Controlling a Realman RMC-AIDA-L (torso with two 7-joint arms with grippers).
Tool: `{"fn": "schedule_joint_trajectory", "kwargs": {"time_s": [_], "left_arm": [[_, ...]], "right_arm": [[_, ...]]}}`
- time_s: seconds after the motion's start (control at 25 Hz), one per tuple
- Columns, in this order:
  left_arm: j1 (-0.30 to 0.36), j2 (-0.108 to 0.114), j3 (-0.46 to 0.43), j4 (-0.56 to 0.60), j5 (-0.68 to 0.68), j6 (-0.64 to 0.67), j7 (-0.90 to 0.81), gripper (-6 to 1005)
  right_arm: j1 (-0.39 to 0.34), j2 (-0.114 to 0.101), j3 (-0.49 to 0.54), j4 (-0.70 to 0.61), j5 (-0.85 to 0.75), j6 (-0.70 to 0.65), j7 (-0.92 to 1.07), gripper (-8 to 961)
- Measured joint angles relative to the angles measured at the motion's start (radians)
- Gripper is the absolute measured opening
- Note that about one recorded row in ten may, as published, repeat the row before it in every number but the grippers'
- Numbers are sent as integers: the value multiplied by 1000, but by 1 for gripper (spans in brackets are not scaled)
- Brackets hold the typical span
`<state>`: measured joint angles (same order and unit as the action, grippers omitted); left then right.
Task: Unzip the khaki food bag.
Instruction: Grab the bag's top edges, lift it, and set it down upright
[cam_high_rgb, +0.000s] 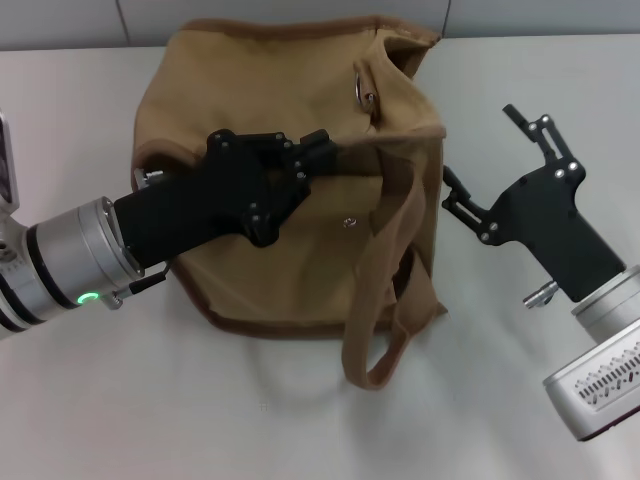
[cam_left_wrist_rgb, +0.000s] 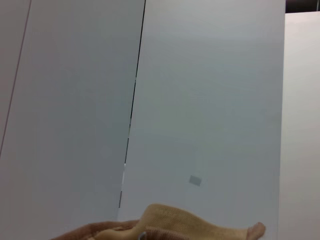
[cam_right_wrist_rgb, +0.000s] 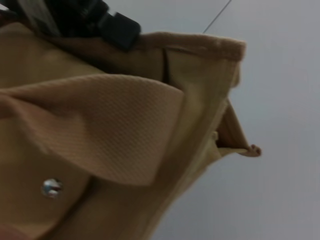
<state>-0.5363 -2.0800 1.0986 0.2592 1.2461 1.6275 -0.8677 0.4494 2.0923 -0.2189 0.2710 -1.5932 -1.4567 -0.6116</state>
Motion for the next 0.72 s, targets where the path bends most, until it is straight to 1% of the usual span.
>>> {"fn": "schedule_joint_trajectory", "kwargs": {"time_s": [0.2,0.72], "left_arm": [[-3,0,3,-10,-2,-1,0,54],[-1,0,4,-21,-2,-2,0,54]], "right_arm": [[6,0,9,11,-66,1,1,845],[33,0,7,29,-75,1,8,846]]}}
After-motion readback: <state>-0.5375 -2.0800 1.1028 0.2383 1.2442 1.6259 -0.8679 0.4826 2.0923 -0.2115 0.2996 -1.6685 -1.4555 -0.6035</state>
